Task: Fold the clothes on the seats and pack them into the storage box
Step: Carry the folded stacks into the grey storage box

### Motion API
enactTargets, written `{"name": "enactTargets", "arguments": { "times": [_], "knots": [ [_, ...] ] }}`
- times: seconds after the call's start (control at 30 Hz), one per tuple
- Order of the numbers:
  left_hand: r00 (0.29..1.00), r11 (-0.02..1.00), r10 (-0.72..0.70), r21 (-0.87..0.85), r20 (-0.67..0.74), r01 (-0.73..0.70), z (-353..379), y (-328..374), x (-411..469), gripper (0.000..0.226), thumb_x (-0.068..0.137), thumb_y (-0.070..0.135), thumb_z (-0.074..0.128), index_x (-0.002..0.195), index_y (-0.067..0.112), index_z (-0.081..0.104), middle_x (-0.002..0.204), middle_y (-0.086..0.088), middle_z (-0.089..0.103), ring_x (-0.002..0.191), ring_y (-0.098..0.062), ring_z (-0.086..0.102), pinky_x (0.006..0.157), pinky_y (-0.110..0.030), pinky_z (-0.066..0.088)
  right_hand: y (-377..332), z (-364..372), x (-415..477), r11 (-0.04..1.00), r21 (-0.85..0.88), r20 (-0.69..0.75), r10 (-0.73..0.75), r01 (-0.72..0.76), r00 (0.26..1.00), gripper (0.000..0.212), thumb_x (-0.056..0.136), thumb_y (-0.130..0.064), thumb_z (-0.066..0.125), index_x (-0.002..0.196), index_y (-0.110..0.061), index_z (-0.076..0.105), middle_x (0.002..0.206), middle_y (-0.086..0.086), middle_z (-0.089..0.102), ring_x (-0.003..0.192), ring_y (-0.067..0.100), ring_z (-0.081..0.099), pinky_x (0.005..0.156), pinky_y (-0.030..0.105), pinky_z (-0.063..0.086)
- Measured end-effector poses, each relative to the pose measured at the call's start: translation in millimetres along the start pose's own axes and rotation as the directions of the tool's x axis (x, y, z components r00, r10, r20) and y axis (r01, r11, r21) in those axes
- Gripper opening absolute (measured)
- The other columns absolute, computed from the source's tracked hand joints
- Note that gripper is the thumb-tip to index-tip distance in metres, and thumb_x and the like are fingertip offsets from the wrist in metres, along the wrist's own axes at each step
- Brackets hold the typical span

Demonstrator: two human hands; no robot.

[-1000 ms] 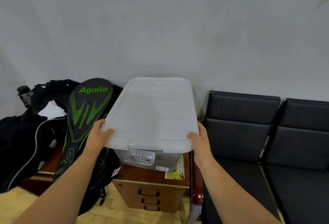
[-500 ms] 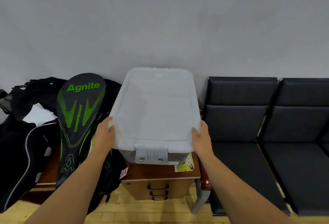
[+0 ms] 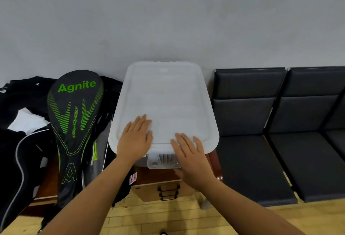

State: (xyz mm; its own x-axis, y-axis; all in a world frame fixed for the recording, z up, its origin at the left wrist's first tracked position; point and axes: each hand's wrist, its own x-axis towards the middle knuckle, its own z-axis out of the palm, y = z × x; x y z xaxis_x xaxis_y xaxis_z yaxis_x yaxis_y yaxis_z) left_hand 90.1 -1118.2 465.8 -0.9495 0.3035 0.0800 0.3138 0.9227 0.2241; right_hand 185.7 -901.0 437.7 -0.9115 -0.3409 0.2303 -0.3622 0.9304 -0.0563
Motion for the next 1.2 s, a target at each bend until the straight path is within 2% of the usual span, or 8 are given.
{"name": "enactTargets", "arguments": {
  "times": [0.17,0.27,0.43,0.57,0.67,0.83,1.07,1.2],
  "knots": [
    [0.998,0.993,-0.034,-0.112,0.051,0.039,-1,-4,3,0.075,0.091,0.052,0.002,0.154,0.026,0.031,0.165,0.008,0.017,0.152,-0.009,0.008,0.12,-0.028,-0.003,1,4,-1,0.992,0.125,-0.179,0.017,0.006,0.984,0.058,0.092,-0.047,0.062,0.138,-0.013,0.055,0.148,0.005,0.052,0.141,0.022,0.044,0.117,0.047,0.035],
    [0.994,0.984,-0.055,-0.163,0.09,0.069,-2,-5,4,0.072,0.092,0.053,0.0,0.155,0.032,0.028,0.165,0.013,0.013,0.151,-0.003,0.003,0.12,-0.026,-0.005,-3,0,8,0.963,0.267,-0.282,0.122,-0.044,0.952,0.036,0.099,-0.043,0.052,0.115,-0.015,0.067,0.124,0.0,0.064,0.117,0.018,0.056,0.102,0.036,0.044],
    [0.998,0.989,-0.043,-0.141,0.056,0.05,0,-3,1,0.081,0.087,0.057,-0.01,0.156,0.033,0.024,0.165,0.012,0.011,0.152,-0.005,0.002,0.122,-0.03,-0.004,-14,-5,21,0.902,0.396,-0.218,0.277,-0.175,0.936,0.011,0.095,-0.03,0.055,0.091,-0.021,0.061,0.098,-0.009,0.052,0.089,0.009,0.041,0.08,0.027,0.037],
    [0.998,0.99,-0.033,-0.135,0.053,0.04,-3,-1,1,0.076,0.09,0.056,-0.002,0.154,0.031,0.03,0.165,0.008,0.018,0.152,-0.01,0.009,0.123,-0.034,0.002,-13,-11,31,0.87,0.416,-0.108,0.336,-0.264,0.936,0.017,0.096,-0.03,0.05,0.084,-0.021,0.058,0.093,-0.011,0.048,0.083,0.011,0.042,0.076,0.029,0.036],
    [0.995,0.974,-0.067,-0.209,0.078,0.083,-12,1,10,0.065,0.09,0.058,0.021,0.143,0.031,0.047,0.156,0.006,0.036,0.145,-0.018,0.029,0.117,-0.04,0.023,-7,-23,32,0.824,0.453,0.065,0.351,-0.341,0.934,0.023,0.099,-0.041,0.051,0.096,-0.023,0.064,0.101,-0.013,0.051,0.094,0.007,0.047,0.09,0.026,0.039],
    [0.988,0.966,-0.046,-0.246,0.147,0.082,-28,2,56,0.039,0.097,0.037,0.055,0.131,0.018,0.054,0.133,-0.006,0.049,0.122,-0.026,0.044,0.103,-0.038,0.034,3,-46,65,0.64,0.603,0.157,0.489,-0.476,0.858,0.022,0.102,-0.041,0.05,0.107,-0.023,0.06,0.107,-0.011,0.052,0.102,0.009,0.053,0.097,0.023,0.043],
    [0.994,0.932,-0.075,-0.349,0.074,0.097,-20,-10,135,0.051,0.095,0.029,0.062,0.137,0.004,0.049,0.143,-0.013,0.046,0.127,-0.033,0.048,0.106,-0.041,0.038,66,-49,148,0.67,0.568,0.04,0.557,-0.478,0.83,0.023,0.102,-0.033,0.053,0.111,-0.015,0.064,0.109,-0.006,0.056,0.101,0.01,0.054,0.095,0.023,0.044],
    [0.994,0.987,-0.106,-0.122,-0.012,0.103,7,-30,165,0.076,0.091,0.058,0.034,0.146,0.007,0.042,0.159,-0.017,0.031,0.149,-0.032,0.024,0.12,-0.045,0.015,109,-29,198,0.711,0.495,0.066,0.543,-0.5,0.837,0.021,0.1,-0.032,0.057,0.111,-0.014,0.062,0.116,-0.003,0.056,0.106,0.013,0.054,0.095,0.022,0.042]
  ]
}}
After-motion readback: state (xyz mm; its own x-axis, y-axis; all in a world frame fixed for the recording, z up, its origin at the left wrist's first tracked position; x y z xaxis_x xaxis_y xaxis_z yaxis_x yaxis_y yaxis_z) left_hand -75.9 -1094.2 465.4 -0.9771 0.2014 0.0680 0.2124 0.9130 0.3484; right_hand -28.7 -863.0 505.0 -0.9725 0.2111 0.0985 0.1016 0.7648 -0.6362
